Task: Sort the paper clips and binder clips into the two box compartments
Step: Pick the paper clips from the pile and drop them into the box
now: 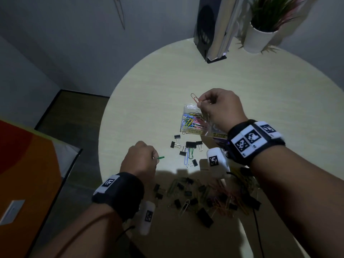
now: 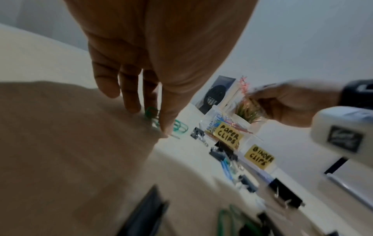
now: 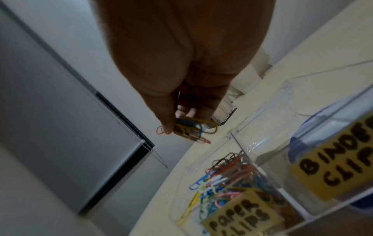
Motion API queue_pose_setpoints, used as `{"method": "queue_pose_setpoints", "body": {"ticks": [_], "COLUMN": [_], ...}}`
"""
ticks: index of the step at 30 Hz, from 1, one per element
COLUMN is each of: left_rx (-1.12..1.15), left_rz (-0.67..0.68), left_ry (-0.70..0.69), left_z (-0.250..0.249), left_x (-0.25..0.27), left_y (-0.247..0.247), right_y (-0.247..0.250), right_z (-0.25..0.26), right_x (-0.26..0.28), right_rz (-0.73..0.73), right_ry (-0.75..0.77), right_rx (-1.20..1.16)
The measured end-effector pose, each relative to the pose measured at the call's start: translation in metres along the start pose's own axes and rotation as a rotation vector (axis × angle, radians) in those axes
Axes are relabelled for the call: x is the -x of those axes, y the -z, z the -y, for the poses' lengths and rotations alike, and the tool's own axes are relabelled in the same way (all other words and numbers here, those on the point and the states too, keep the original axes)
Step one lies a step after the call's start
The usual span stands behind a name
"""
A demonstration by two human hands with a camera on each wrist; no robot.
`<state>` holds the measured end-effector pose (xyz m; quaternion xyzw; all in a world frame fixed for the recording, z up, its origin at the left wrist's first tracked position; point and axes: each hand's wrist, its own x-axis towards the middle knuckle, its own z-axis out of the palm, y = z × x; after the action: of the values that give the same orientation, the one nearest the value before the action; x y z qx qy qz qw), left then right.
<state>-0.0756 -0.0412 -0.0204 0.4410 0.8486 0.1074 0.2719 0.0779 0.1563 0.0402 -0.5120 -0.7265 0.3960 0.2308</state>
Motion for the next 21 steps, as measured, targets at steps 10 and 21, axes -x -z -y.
{"method": "queue_pose_setpoints", "body": {"ticks": [10,21], "left_rx": [0.550,0.260], "left_rz": [-0.193,-0.186], "left_ry": [-0.085,-0.243], "left_z": [-0.057,-0.103], "left_x": [-0.014,-0.072], "left_y": [0.039,0.023], "right_y": [-0.018,0.032], "right_z": [-0.001,-0.023], "right_x": [-0.008,0.009], "right_rz": [0.216,-0.066], "right_ry": [0.119,-0.234], "right_rx": [0.468,-0.325]}}
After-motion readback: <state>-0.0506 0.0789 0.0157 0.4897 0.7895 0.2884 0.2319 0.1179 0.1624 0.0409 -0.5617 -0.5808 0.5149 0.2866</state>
